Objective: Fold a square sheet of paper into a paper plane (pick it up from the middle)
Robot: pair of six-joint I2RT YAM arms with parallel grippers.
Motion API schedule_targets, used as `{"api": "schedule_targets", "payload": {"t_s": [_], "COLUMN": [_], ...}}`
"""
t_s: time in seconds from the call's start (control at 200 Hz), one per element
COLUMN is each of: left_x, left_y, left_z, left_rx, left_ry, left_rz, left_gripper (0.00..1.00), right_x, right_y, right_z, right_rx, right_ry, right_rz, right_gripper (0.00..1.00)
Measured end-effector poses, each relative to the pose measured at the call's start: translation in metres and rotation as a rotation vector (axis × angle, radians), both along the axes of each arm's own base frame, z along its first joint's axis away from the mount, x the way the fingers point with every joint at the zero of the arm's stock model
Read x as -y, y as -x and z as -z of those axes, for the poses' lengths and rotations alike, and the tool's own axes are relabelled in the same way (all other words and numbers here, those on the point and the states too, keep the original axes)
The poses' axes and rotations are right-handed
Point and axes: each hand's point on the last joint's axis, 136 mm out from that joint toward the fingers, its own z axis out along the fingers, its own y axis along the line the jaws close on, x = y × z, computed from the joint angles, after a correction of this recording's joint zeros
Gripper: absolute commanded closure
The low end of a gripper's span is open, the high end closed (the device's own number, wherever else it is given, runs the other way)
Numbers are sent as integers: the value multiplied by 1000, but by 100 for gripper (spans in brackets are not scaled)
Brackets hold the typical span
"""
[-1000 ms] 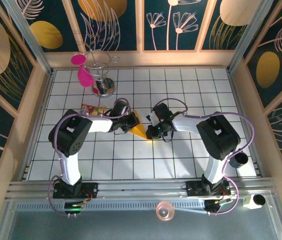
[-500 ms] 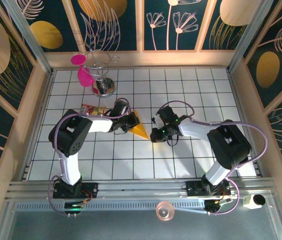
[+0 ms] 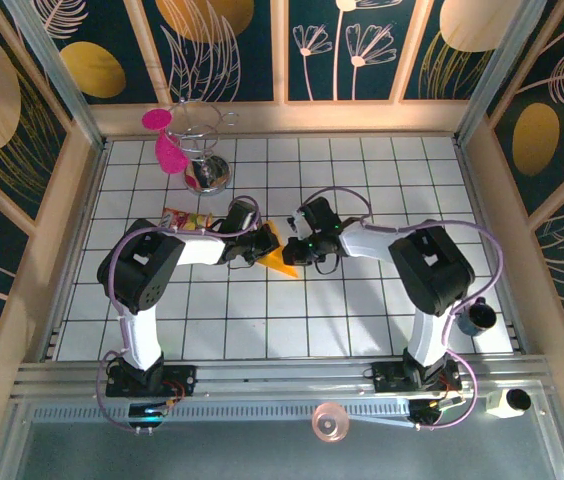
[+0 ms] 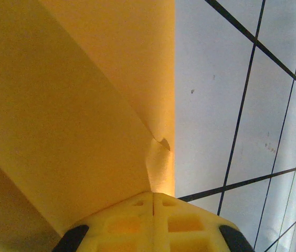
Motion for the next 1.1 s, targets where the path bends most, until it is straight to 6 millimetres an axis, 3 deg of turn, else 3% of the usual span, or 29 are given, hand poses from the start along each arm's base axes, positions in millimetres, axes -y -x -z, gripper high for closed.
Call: {"api": "schedule_targets", "payload": {"t_s": [0.14, 0.415, 0.631, 0.701, 1.096], "left_x": [0, -5, -15, -16, -2], "left_y": [0, 1, -2, 1, 33], "left_z": [0, -6, -52, -58, -11], "left_rx": [0, 25, 159, 181, 74], "left_ry": [0, -40, -59, -53, -66], "left_rz": [1, 29, 36, 43, 151], "left_gripper": [98, 96, 96, 96, 96], "right_x": [2, 2, 2, 2, 2], "right_y": [2, 2, 1, 1, 1], "right_z": [12, 15, 16, 16, 16], "right_rx": [-24, -24, -32, -38, -52], "right_ry": [19, 22, 20, 19, 7], "right_rz": [0, 3, 9, 14, 15], "right_gripper": [100, 100, 100, 100, 100]}}
